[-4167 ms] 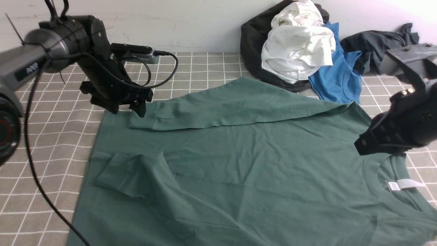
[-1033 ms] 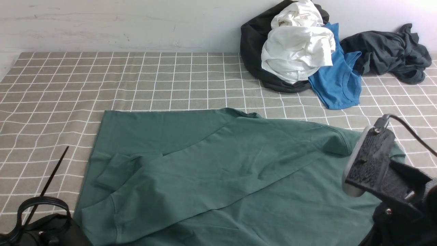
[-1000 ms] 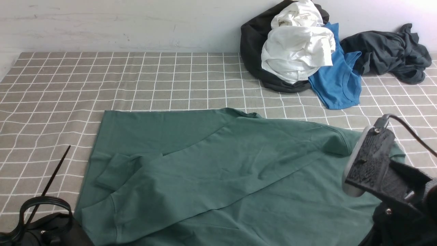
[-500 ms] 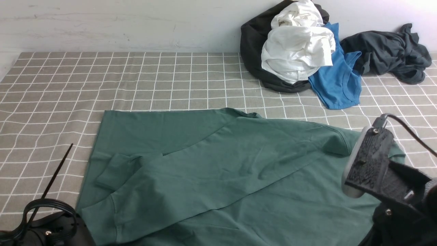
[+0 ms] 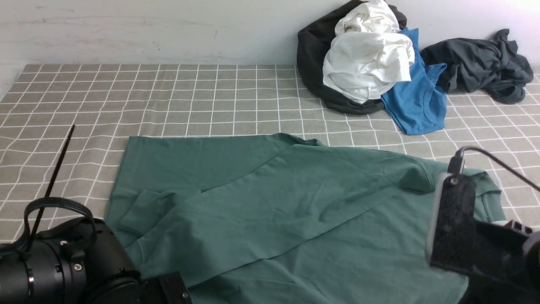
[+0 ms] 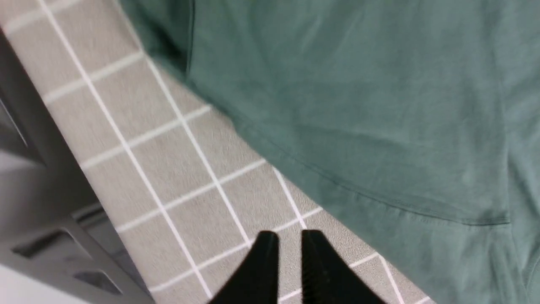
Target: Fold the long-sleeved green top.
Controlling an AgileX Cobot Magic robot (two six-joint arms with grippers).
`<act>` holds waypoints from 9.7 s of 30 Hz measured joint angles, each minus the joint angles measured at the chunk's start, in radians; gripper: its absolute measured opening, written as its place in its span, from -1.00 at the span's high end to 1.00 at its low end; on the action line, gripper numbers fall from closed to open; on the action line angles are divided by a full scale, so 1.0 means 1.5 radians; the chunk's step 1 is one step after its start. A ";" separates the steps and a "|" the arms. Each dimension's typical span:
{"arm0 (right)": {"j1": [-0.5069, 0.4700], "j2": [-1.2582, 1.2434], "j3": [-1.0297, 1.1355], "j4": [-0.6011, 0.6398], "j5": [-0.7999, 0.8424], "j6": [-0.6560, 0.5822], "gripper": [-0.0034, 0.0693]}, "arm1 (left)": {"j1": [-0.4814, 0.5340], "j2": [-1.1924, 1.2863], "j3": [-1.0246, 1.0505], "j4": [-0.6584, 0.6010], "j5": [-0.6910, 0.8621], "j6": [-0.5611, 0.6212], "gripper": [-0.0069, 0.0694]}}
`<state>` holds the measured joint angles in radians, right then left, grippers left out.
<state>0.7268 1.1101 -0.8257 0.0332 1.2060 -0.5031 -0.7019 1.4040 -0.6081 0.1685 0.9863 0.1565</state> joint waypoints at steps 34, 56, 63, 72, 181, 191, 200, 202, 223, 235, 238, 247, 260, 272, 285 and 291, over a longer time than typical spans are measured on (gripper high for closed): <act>-0.066 0.242 0.162 -0.236 -0.298 -0.079 -0.04 | 0.014 0.001 0.001 -0.008 -0.002 0.002 0.81; -0.130 0.209 0.076 -0.179 -0.274 -0.164 0.89 | 0.033 -0.060 -0.064 0.007 0.040 0.015 0.81; -0.219 0.238 -0.064 -0.110 -0.232 -0.199 0.89 | 0.144 -0.058 -0.202 0.015 0.055 0.107 0.78; -0.309 0.385 -0.320 0.004 -0.192 -0.272 0.89 | 0.286 0.112 -0.463 0.014 0.059 0.194 0.78; -0.545 0.635 -0.380 0.062 -0.239 0.270 -0.52 | 0.277 0.399 -0.879 -0.191 0.167 0.133 0.84; -0.517 0.584 -0.391 -0.055 -0.188 0.276 0.78 | 0.277 0.348 -0.876 -0.150 0.167 0.141 0.84; -0.460 0.456 -0.568 -0.127 -0.056 0.261 0.79 | 0.277 0.160 -0.876 -0.092 0.176 0.072 0.84; -0.428 0.453 -0.608 -0.103 -0.042 0.237 0.79 | 0.277 0.137 -0.876 -0.092 0.179 0.067 0.84; -0.008 0.884 -1.000 0.164 -0.098 0.239 0.67 | 0.277 -0.113 -0.846 -0.136 0.196 0.059 0.84; -0.036 0.826 -1.135 0.179 0.029 0.284 -0.57 | 0.277 -0.378 -0.478 -0.066 0.180 -0.023 0.84; -0.039 0.744 -1.082 0.175 0.029 0.284 -0.53 | 0.277 -0.475 -0.358 -0.029 0.152 -0.080 0.84; -0.038 0.455 -0.719 0.104 0.032 0.233 0.30 | 0.277 -0.734 -0.058 0.045 0.059 -0.165 0.84; -0.038 0.045 -0.295 0.068 -0.138 0.231 0.94 | 0.277 -0.847 0.075 0.048 0.037 -0.169 0.84; -0.038 -0.116 -0.161 0.127 -0.216 0.231 0.95 | 0.277 -0.847 0.075 0.048 0.037 -0.169 0.84; -0.038 -0.140 -0.121 0.102 -0.340 0.197 0.95 | 0.277 -0.847 0.075 0.048 0.037 -0.169 0.84; -0.097 -0.279 0.113 0.102 -0.608 0.198 0.95 | 0.277 -0.847 0.075 0.048 0.037 -0.169 0.84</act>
<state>0.5816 0.6915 -0.6567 0.1869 0.2946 -0.2057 -0.2866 0.1341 -0.4953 0.2401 1.0417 -0.0964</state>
